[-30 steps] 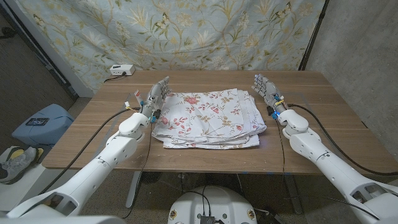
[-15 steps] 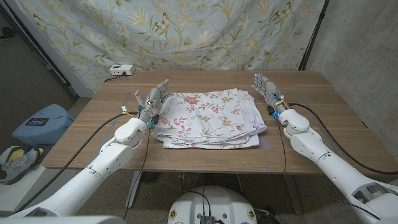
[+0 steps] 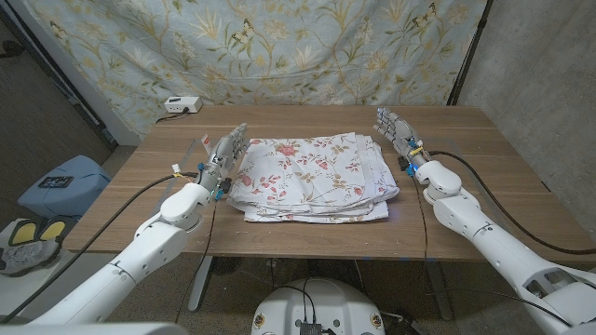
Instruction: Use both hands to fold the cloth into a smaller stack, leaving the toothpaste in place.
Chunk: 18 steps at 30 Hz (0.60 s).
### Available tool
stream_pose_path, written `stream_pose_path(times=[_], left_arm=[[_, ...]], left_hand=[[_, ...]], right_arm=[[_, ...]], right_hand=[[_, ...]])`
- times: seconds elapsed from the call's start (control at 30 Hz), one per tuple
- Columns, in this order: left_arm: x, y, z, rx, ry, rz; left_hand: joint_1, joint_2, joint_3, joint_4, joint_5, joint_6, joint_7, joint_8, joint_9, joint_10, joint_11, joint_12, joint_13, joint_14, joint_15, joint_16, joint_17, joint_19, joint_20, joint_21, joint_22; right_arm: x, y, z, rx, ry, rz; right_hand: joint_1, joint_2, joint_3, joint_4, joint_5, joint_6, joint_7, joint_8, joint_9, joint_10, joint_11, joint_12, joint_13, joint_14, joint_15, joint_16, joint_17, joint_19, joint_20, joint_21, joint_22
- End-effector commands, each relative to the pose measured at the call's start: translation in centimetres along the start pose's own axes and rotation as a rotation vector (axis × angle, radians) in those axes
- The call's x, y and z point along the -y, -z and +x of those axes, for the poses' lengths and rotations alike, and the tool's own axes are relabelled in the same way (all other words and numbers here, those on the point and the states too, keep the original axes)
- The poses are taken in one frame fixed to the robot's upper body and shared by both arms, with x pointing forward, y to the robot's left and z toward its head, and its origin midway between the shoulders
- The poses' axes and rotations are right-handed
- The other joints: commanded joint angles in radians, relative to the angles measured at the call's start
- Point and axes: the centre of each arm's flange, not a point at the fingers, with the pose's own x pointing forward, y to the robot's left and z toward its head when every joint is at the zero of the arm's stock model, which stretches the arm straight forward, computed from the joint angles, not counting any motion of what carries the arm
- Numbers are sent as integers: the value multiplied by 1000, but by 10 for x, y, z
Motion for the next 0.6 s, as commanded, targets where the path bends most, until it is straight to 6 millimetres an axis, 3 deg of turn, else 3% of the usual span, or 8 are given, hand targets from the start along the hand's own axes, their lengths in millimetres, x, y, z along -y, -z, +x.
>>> stream_pose_path(times=[0.03, 0.1, 0.6], left_arm=[[0, -13, -23, -25, 9, 52], [1, -14, -26, -22, 28, 44], [4, -30, -44, -49, 67, 169]], left_hand=[[11, -2, -1, -8, 8, 10, -7, 3, 4, 8, -2, 8, 4, 7, -2, 4, 1, 9, 0, 9, 3], [15, -12, -5, -18, 9, 29, -19, 9, 4, 10, -8, 7, 3, 10, -9, 3, 0, 14, -6, 10, 3], [43, -5, 1, -54, 23, 71, -17, 13, 3, 42, -19, 12, 2, 42, -23, 8, -1, 37, -16, 15, 2]], right_arm=[[2, -3, 9, 9, -23, -21], [3, -4, 11, 15, -29, -29], [15, -8, 14, 18, -38, -54]], right_hand=[[6, -7, 5, -6, 1, 0, 2, 1, 3, -4, -6, -1, 4, -4, -3, -2, 3, -5, -34, -1, 6], [6, -7, 5, -6, 1, -1, 2, 1, 3, -4, -5, -1, 4, -4, -5, -2, 3, -6, -34, -1, 6], [10, -7, 7, -12, 1, -3, 3, 1, 3, -7, -7, -1, 4, -7, -4, -3, 0, -9, -35, -2, 6]])
